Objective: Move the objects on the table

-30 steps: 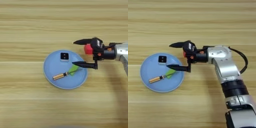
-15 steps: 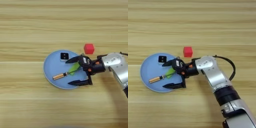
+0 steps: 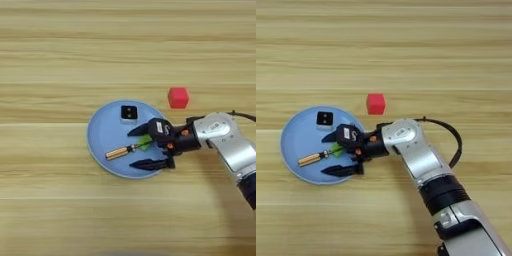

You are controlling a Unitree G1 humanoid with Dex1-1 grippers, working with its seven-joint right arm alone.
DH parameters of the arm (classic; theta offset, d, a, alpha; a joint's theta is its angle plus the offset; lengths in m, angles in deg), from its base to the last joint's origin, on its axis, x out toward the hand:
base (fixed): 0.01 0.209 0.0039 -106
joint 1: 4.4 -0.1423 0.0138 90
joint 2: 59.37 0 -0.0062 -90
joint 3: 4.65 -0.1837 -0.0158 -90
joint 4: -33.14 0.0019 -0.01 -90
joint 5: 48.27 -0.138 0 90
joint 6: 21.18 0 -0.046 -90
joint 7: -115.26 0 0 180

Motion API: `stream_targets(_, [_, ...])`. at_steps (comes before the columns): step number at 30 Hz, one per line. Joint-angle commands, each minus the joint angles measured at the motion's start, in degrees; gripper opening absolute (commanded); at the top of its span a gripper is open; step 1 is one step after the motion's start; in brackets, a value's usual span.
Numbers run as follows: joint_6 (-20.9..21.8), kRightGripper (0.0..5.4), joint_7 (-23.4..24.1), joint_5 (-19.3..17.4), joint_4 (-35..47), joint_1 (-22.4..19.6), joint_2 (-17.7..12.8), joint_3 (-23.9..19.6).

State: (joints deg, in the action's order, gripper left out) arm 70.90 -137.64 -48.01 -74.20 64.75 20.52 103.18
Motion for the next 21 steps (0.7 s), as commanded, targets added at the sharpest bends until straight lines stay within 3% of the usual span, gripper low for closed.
stream_targets(1, [2.07, 3.41, 1.98, -0.23, 1.15, -4.0, -0.75, -1.16])
stream_targets(17, [1.7, 0.96, 1.64, -1.05, 1.37, -4.06, -0.16, -1.5])
stream_targets(21, [1.5, 0.74, 1.56, -1.29, 1.6, -4.08, -0.14, -1.58])
